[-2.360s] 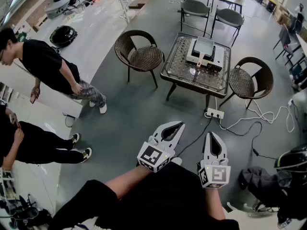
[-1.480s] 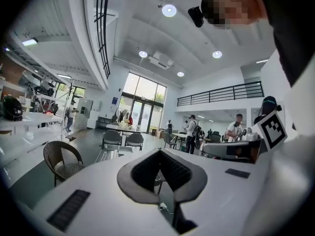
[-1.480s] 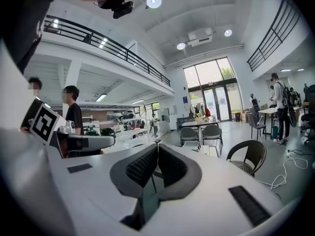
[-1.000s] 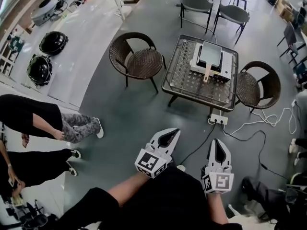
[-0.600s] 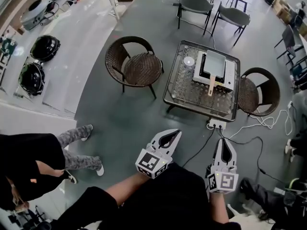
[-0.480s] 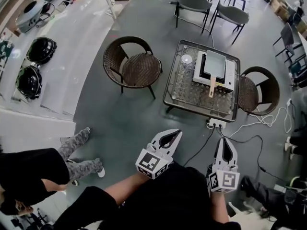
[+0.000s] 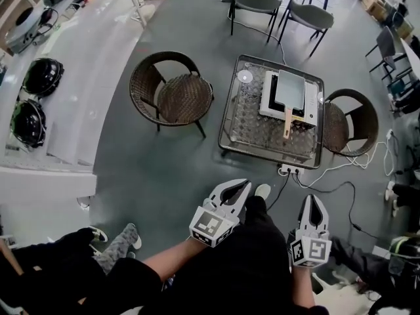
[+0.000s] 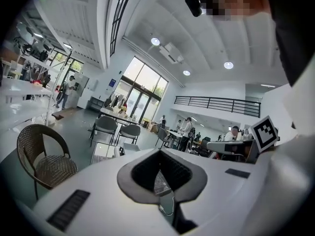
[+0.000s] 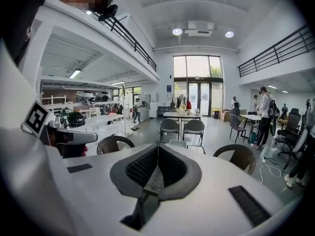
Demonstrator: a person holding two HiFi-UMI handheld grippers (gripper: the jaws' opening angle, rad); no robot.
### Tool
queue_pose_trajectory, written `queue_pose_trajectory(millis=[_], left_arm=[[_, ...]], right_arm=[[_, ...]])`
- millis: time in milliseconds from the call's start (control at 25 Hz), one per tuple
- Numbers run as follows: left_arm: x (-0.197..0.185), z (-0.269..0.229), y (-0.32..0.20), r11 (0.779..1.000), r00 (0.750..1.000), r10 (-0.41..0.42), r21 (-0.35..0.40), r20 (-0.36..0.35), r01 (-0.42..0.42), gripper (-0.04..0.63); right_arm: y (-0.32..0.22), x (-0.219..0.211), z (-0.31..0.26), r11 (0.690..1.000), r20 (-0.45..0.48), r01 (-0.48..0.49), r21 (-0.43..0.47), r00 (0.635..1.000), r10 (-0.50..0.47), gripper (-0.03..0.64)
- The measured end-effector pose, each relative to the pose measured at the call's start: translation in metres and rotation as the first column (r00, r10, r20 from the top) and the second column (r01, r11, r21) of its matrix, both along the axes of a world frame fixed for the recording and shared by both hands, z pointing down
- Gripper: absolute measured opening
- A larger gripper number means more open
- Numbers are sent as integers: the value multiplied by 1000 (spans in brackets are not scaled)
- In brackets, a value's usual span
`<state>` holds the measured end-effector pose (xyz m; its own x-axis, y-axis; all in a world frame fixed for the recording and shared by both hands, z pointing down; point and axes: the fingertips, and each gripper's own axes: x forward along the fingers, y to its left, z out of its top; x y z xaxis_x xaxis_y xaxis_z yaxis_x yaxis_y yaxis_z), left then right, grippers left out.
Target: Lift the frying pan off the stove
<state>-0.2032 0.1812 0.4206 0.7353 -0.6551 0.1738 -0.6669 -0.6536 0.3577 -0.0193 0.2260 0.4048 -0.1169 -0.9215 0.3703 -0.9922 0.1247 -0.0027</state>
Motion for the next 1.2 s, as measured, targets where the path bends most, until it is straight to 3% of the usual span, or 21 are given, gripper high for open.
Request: queue_pose_trajectory(millis=[160,360,640,840,1040,1200], left_arm=[[17,-2,-12,1000,1000,3,3,9,-3,11],[54,-13,-41,996,999,41,75,28,-43,11],[108,5,-121,999,993,-39,16,108,37,11],[157,25,-175,998,983,-61,-17,171,64,11],[209,56,-205,998,977,-26,-52,211,38,11],[228,88,-230,994,967,-52,-84,251,75,11]], right_arm=[[-16,11,0,1000,8,0,4,1000,0,29],[-55,36,7,1000,6,2,17,1000,-2,29],[-135,67,20,983,55,183,9,982,-183,29],[-191,109,30,975,102,224,-2,970,-222,29],[-246,153,39,971,142,238,-18,962,-233,29],[-282,168,52,959,120,280,-46,954,-273,29]])
